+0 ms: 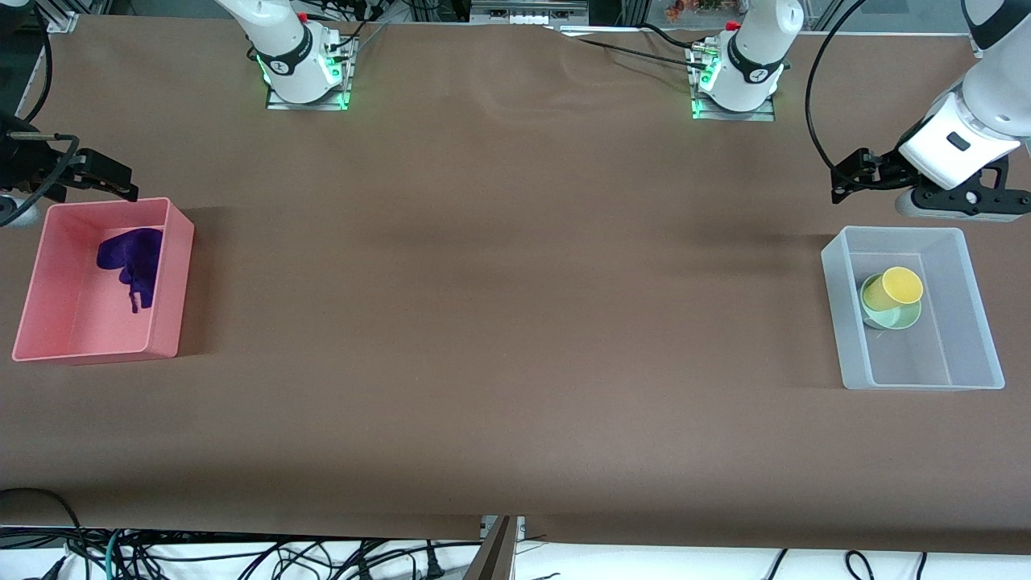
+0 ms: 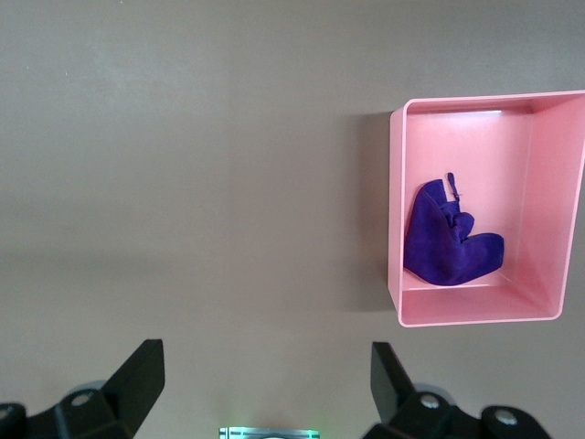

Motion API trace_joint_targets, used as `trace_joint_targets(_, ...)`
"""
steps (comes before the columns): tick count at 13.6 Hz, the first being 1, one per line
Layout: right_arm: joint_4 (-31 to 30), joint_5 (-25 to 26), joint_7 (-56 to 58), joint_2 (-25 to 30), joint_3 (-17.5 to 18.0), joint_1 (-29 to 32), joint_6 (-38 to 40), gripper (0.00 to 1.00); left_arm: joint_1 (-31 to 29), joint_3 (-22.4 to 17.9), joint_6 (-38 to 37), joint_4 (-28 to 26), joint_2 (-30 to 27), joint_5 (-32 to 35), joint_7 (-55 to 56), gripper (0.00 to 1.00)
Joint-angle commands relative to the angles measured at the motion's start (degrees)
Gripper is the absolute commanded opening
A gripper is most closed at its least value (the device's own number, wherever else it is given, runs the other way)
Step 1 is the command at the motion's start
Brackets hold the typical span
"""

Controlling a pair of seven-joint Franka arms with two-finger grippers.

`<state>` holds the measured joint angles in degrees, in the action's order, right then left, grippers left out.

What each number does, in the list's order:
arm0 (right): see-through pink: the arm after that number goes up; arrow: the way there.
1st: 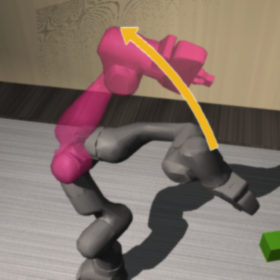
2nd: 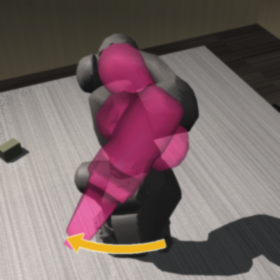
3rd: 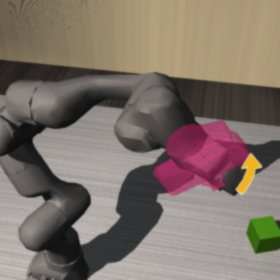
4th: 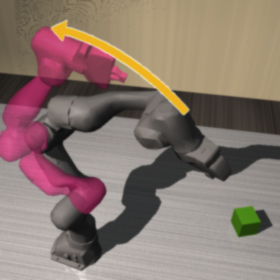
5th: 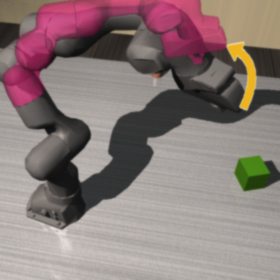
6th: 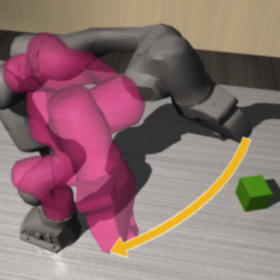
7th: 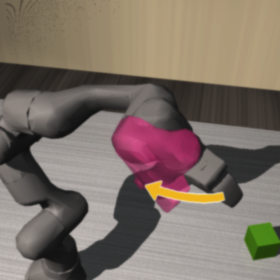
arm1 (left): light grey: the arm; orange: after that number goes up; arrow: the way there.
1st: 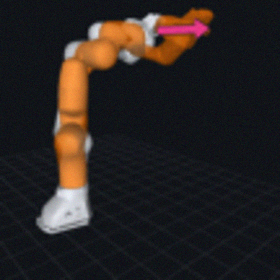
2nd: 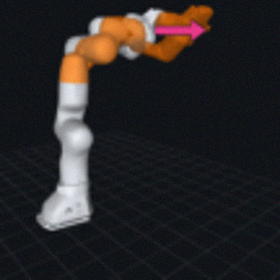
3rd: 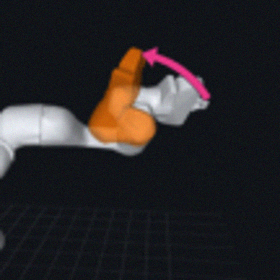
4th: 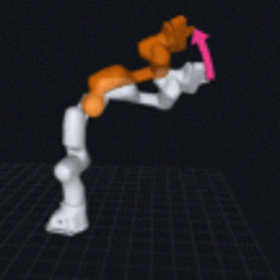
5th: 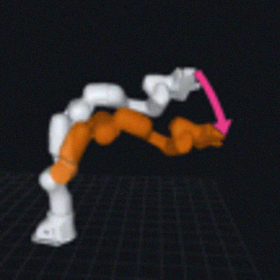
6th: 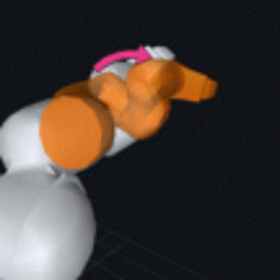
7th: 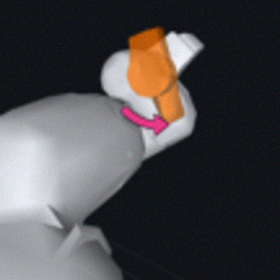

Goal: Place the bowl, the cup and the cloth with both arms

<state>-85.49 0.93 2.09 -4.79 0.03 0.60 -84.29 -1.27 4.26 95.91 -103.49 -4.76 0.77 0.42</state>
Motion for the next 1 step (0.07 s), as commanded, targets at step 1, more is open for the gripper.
trace_joint_targets(1, 1.29, -0.31, -0.59, -0.4, 0.41, 0.27, 0.35, 1.0, 1.54, -1.97, 0.07, 1.28, 0.98, -1.47, 0.46, 1.0)
